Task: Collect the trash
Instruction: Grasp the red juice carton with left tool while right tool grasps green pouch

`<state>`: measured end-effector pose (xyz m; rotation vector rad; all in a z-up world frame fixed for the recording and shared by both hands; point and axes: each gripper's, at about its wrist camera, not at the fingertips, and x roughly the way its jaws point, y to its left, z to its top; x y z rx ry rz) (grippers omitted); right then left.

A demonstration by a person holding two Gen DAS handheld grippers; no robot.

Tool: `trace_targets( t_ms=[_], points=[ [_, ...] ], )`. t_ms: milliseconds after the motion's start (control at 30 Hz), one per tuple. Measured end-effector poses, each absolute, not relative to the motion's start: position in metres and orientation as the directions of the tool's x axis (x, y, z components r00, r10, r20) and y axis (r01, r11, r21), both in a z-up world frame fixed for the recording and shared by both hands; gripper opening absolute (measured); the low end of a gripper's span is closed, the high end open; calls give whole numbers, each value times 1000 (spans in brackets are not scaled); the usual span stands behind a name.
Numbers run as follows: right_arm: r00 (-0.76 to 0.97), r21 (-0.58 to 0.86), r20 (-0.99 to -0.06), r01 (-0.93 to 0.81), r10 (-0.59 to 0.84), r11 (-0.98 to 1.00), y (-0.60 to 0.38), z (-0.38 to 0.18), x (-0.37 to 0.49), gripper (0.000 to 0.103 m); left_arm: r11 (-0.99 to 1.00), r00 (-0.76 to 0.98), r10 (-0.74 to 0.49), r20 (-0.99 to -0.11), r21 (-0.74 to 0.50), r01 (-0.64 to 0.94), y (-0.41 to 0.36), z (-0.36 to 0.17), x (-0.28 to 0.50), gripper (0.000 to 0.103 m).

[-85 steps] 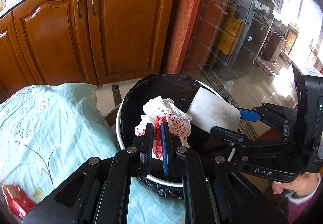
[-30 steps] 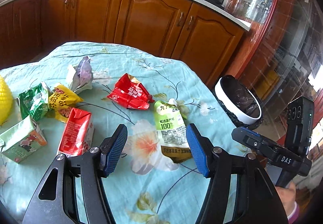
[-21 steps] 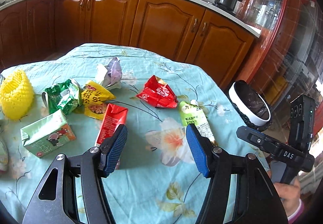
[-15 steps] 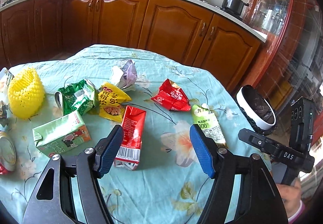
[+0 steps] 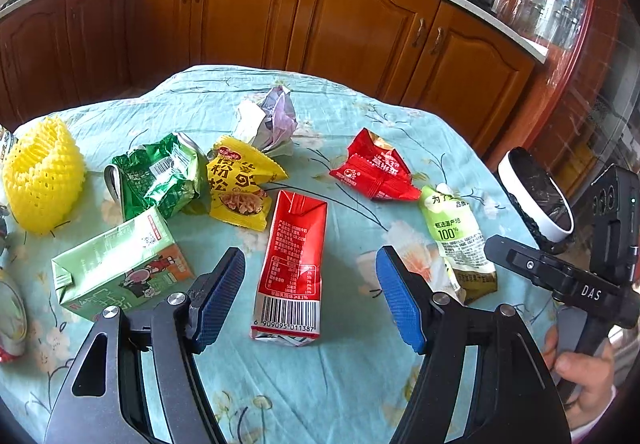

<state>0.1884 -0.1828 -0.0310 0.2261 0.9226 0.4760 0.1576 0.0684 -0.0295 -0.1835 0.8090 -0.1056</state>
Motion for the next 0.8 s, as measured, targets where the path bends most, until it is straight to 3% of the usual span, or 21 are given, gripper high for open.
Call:
trace_targets(
  t_ms=[267,300,400,433,467,500,800],
  points=[
    [485,368,-740,-289,466,884,-170,-46,203,92,979,661,-168,-731,-200,27,70,-42,165,66],
    [480,364,-745,-289,463,885,-168,-48,204,88,979,660,-172,-731,-202,30,70,-42,166,62],
    [480,332,-759,-296,440,896,-161,-51,207,72,977,642,-189,-743,-209,46,69,-46,169,31],
    [479,321,-763,-303,435,897,-159,-51,207,65,977,639,-192,-744,-208,52,69,-47,169,29],
    [472,320,-765,-311,437,895,-157,-52,207,44,978,646,-189,-740,-200,56,68,-47,168,29],
    [464,326,-765,-317,446,890,-157,-52,207,31,979,649,-189,-737,-196,62,67,-45,166,29],
    [493,334,-736,-330,463,883,-167,-39,191,24,965,654,-259,-710,-221,141,43,-29,160,29]
  ],
)
